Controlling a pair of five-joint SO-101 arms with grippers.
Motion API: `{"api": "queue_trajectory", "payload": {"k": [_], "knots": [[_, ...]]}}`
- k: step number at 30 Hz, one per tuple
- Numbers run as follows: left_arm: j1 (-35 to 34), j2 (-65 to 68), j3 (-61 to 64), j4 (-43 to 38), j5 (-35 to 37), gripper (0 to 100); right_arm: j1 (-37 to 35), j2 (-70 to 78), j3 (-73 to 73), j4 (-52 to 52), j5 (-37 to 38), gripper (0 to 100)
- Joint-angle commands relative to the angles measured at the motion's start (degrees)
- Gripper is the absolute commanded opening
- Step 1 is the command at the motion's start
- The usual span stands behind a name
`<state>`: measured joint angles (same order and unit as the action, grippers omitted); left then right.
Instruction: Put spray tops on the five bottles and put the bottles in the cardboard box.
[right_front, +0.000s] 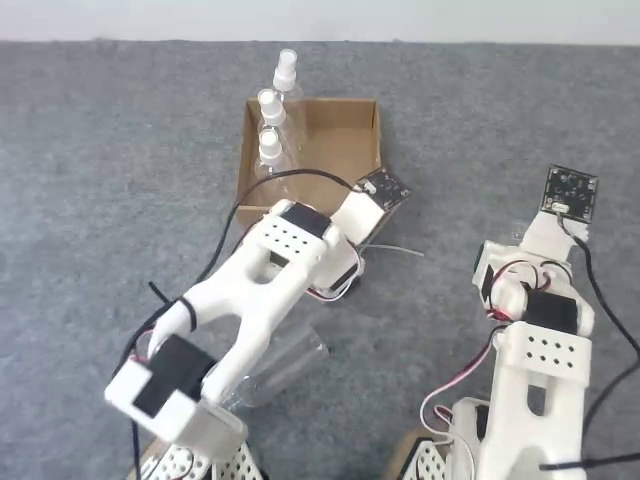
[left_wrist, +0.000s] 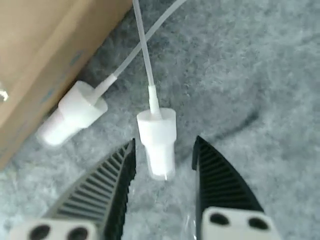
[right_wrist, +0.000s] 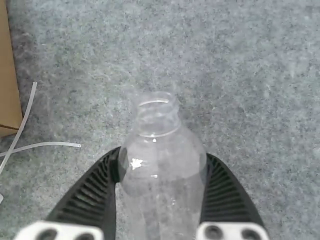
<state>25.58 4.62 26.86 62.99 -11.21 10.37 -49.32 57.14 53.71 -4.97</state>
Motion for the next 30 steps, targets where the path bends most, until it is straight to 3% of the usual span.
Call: {"api": "queue_trajectory", "payload": {"k": [1, 6, 11, 19, 30], "knots": [[0.35, 0.62, -3.47, -2.99, 0.88, 18, 0.75, -2.51, -0.97, -1.27, -0.35, 7.6], [0.35, 4.66, -5.05, -3.25, 0.97, 18, 0.75, -2.51, -0.97, -1.27, -0.26, 7.6], [0.7, 7.65, -7.69, -3.25, 0.97, 10, 0.75, -2.51, -0.97, -1.27, -0.18, 7.6], [8.09, 7.65, -7.96, -1.76, 0.97, 3, 0.84, -2.59, -0.97, -1.27, -0.18, 7.6], [9.23, 2.99, -7.43, -1.14, 1.76, 2, 0.84, -2.59, -0.97, -1.27, -0.18, 7.6]]}}
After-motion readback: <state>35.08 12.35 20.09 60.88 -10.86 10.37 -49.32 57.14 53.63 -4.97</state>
